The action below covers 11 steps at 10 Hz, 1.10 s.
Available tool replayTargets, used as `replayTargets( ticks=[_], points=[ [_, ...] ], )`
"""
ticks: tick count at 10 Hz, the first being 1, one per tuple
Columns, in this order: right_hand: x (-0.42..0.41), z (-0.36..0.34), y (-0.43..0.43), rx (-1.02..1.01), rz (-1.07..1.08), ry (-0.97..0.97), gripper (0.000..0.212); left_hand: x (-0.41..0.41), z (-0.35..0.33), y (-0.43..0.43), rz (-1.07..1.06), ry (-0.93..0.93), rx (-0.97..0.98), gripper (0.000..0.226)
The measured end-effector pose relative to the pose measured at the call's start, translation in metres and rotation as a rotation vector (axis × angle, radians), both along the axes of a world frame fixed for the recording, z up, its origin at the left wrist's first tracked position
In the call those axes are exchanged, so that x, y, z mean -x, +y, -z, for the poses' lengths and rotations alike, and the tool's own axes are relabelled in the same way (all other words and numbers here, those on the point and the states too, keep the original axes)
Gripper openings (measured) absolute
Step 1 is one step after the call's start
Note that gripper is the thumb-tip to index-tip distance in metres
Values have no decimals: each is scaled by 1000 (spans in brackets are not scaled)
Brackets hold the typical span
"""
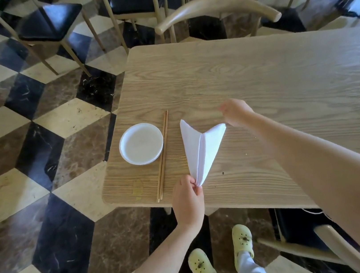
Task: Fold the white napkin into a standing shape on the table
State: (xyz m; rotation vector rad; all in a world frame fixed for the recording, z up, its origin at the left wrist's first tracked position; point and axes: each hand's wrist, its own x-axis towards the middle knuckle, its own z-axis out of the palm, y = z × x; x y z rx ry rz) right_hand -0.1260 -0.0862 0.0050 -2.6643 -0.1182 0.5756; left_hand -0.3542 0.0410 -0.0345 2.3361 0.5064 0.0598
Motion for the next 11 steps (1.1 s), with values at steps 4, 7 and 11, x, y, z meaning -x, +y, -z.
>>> replayTargets(
  ticks=[4, 7, 11],
  points=[
    [28, 28, -11, -135, -106, -24, 41, -8, -1, -5, -42, 45, -3, 15],
    [10, 36, -12, -51, -154, -184, 19, -14, 2, -18, -84, 34, 0, 10],
    [15, -4, -40, 131, -170, 131, 56, -16, -45, 11, 309, 557, -94, 29]
  ],
)
